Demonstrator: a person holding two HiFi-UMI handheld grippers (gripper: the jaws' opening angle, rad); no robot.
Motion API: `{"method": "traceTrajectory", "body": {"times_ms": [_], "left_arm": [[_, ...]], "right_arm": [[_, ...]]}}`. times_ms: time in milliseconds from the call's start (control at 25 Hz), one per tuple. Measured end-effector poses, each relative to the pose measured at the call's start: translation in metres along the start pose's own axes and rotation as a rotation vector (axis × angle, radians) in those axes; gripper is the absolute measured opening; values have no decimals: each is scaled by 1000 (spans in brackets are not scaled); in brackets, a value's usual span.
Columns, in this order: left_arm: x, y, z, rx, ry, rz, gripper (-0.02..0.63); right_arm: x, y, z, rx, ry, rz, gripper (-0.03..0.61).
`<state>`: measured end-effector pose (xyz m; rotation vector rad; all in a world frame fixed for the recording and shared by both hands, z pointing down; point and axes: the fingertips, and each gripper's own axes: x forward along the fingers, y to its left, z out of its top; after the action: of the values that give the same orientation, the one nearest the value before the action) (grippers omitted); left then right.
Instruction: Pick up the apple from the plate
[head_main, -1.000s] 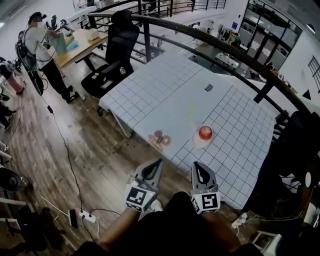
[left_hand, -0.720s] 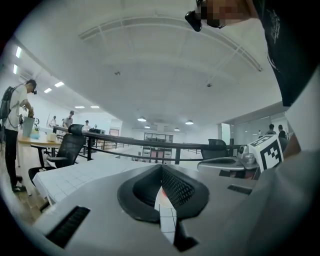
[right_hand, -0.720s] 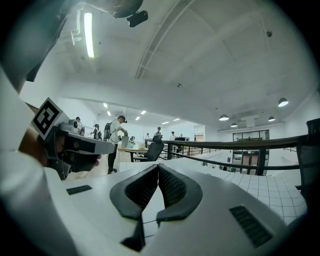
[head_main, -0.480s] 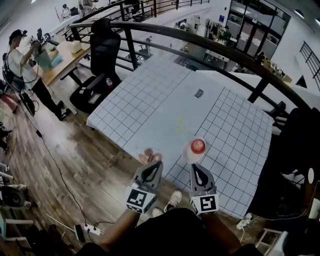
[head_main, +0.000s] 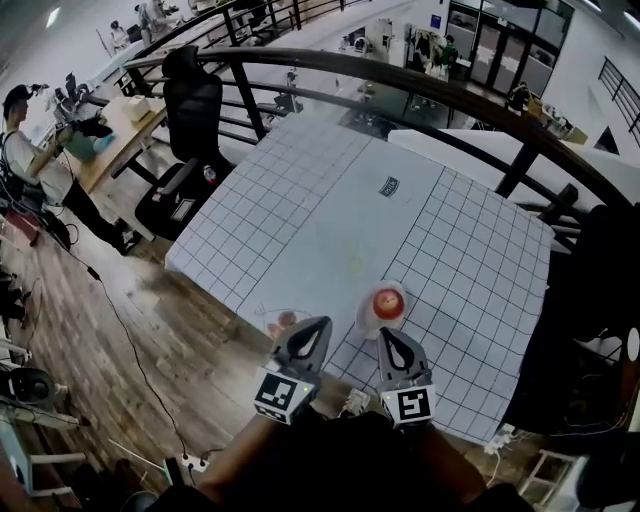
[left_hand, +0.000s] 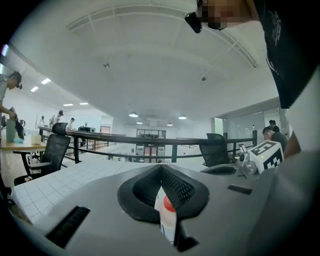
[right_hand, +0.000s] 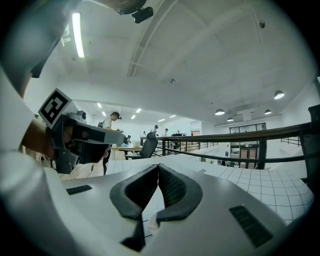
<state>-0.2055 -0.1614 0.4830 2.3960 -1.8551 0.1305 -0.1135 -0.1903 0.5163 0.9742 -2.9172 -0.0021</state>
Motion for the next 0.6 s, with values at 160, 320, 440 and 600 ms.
{"method": "traceTrajectory", "body": {"times_ms": [160,320,440,600], "left_arm": [[21,-2,-1,12,9,-26,23],[39,-4,-5,69,31,-62,23],[53,-3,-7,72,29,-115,23],[70,-2,-14,99,46,-210,23]], "right_arm": [[5,-13,-11,38,38,-12,24],[14,-21,-18,63,52,-23,23],[21,-24,-23,40,64,-60,23],[28,-34,-32,-13,99,-128,23]]}}
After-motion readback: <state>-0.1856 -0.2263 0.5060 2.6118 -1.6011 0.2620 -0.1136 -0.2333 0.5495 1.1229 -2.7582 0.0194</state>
